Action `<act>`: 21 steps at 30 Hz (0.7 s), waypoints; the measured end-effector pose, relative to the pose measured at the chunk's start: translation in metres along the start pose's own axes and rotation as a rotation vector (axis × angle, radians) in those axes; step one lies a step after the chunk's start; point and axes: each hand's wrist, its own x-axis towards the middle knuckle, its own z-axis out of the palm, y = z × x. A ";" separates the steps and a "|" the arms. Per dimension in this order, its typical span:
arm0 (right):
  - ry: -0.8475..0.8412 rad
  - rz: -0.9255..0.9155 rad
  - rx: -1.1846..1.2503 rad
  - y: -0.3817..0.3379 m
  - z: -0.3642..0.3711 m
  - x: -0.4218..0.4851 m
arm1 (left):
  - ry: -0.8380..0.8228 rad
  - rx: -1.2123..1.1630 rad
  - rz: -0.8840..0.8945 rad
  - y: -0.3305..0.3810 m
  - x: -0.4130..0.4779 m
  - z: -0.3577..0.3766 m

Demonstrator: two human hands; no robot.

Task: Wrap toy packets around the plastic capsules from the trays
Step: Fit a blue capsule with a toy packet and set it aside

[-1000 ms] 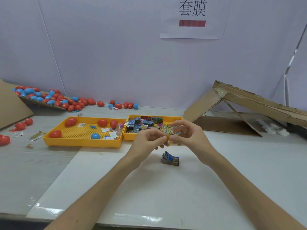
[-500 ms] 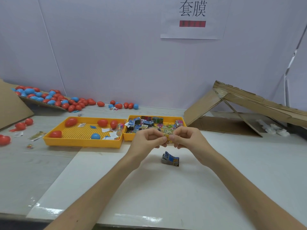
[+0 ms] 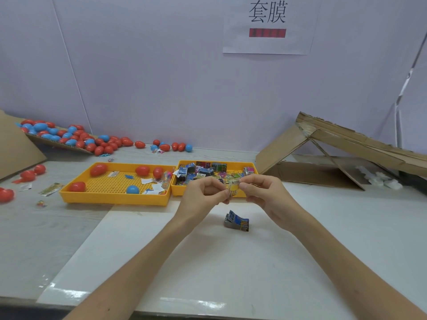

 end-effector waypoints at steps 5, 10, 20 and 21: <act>-0.017 -0.022 -0.061 0.000 0.003 -0.001 | 0.007 0.102 0.040 -0.005 0.000 0.001; -0.065 -0.019 -0.155 0.002 0.004 -0.003 | 0.020 0.229 0.079 -0.008 0.001 0.002; -0.075 0.004 -0.151 0.004 0.007 -0.003 | -0.046 0.294 0.109 -0.005 -0.003 0.004; -0.078 0.010 -0.131 0.004 0.007 -0.003 | -0.043 0.279 0.101 -0.004 -0.002 0.003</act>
